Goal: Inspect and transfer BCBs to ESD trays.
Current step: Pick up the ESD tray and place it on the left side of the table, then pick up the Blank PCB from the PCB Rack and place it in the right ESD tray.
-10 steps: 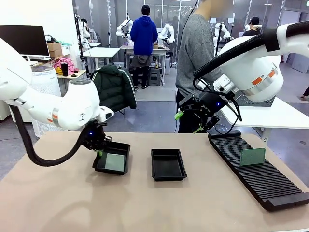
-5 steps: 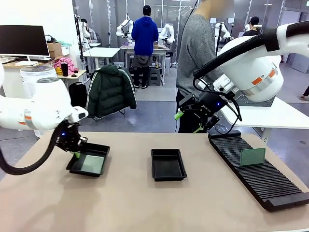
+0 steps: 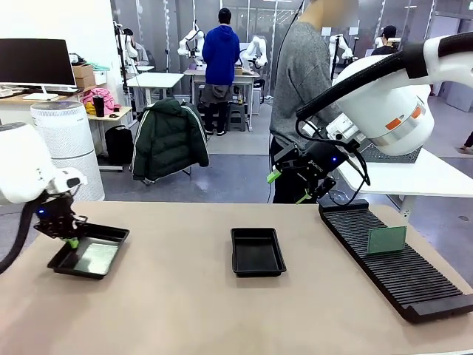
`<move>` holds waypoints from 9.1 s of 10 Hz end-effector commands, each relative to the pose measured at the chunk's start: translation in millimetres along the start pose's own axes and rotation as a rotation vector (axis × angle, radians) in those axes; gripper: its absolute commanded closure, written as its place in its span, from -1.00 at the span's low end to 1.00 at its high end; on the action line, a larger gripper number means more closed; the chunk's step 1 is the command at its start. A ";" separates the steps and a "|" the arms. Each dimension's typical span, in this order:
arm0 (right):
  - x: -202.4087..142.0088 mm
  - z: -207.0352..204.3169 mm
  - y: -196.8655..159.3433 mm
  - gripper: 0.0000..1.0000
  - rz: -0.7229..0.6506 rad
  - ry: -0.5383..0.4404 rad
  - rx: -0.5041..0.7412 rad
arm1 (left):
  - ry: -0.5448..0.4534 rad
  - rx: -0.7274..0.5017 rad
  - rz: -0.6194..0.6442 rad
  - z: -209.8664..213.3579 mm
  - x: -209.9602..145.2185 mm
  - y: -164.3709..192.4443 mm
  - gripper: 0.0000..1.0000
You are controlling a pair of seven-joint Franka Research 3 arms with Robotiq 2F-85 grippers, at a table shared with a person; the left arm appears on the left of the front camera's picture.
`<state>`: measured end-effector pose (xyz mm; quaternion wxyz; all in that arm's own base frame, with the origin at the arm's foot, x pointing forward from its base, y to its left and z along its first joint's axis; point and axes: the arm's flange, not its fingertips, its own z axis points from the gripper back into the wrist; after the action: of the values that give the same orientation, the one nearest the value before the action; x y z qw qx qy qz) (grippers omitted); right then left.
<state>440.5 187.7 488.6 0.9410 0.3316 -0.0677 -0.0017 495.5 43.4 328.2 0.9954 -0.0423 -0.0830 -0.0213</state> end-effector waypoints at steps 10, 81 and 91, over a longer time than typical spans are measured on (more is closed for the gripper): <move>-0.3 -0.3 1.3 -1.00 -0.014 -0.013 0.001 | 0.038 -0.089 0.055 -4.0 -14.9 59.5 -0.75; 76.1 242.9 -96.9 -1.00 1.779 0.666 -0.249 | 0.029 -0.068 0.112 108.7 -5.6 38.8 -1.00; 94.5 127.3 -182.5 -1.00 1.789 0.812 -0.197 | 0.029 -0.068 0.112 108.7 -5.6 38.8 -1.00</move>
<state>524.0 -38.4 495.5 0.5835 0.0644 0.0256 0.8092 474.9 90.1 434.1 0.9946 -0.0763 -0.0574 0.0400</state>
